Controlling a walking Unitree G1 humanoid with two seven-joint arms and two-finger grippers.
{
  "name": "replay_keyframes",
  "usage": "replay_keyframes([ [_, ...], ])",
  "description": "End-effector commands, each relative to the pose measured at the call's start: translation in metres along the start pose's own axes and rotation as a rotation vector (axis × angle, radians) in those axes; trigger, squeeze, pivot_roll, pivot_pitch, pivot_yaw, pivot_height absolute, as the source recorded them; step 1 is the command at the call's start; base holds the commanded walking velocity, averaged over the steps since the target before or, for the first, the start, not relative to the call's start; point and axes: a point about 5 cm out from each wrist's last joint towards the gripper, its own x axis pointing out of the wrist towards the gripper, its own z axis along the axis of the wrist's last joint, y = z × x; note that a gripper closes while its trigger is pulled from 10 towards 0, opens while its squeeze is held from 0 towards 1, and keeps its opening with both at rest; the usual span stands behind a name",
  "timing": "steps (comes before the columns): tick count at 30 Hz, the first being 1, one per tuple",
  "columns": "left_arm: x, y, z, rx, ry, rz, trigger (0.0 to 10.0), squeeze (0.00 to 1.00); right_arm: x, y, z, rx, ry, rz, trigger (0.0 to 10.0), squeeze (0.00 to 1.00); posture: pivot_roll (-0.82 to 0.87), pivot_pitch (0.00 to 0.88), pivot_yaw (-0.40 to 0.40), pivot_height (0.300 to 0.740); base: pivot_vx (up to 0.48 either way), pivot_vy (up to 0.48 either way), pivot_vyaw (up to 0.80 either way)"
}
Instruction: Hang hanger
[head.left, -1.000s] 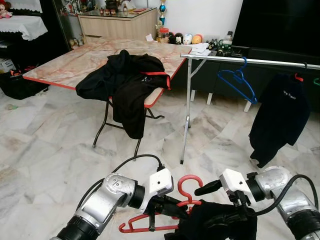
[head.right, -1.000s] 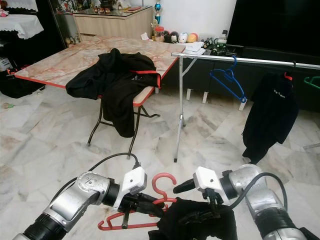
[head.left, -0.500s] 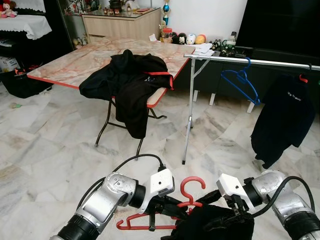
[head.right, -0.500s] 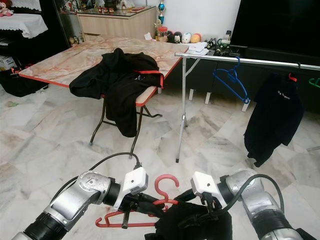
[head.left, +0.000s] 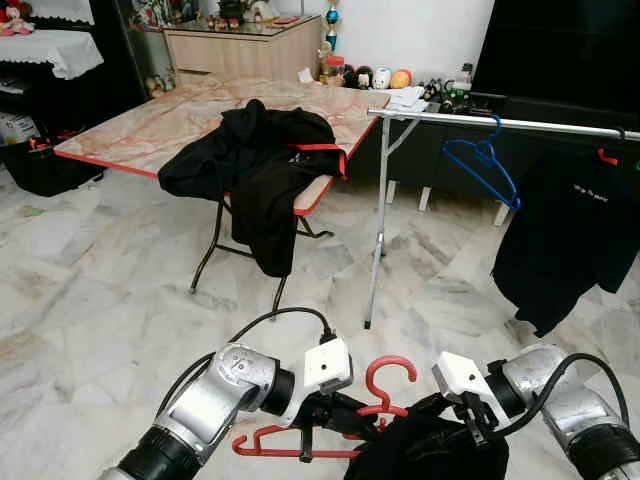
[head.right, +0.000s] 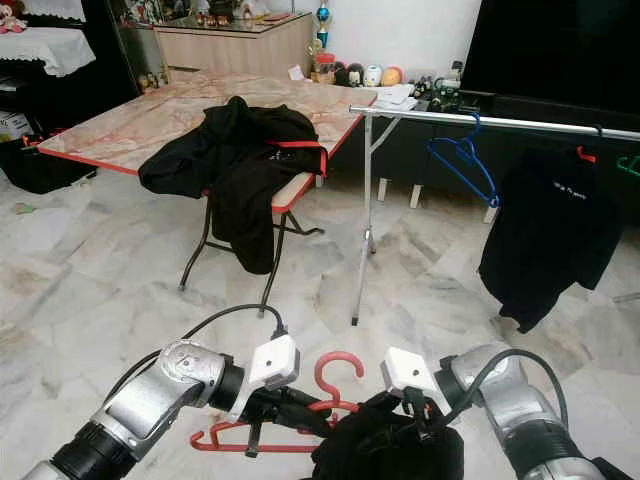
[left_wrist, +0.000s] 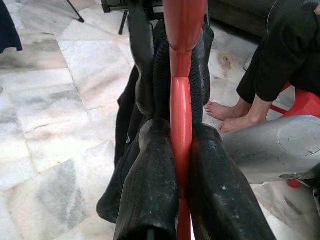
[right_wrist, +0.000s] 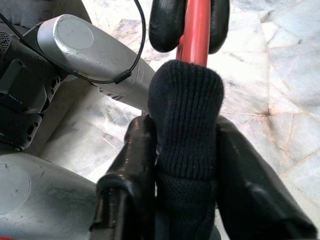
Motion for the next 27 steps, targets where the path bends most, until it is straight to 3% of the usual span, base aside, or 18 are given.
replay_keyframes([
  [1, -0.001, 0.005, 0.015, 0.074, -0.031, 0.018, 10.0, 0.00, 0.000, -0.001, 0.000, 0.006, 0.021, 0.009, 0.0, 0.00, -0.06, 0.002, 0.012, 0.740, 0.000, 0.000, 0.00],
  [27, 0.000, 0.017, 0.018, 0.107, -0.003, 0.111, 10.0, 0.00, 0.000, 0.000, -0.006, 0.039, 0.050, 0.014, 0.0, 0.00, -0.07, 0.000, 0.013, 0.740, 0.000, 0.000, 0.00],
])
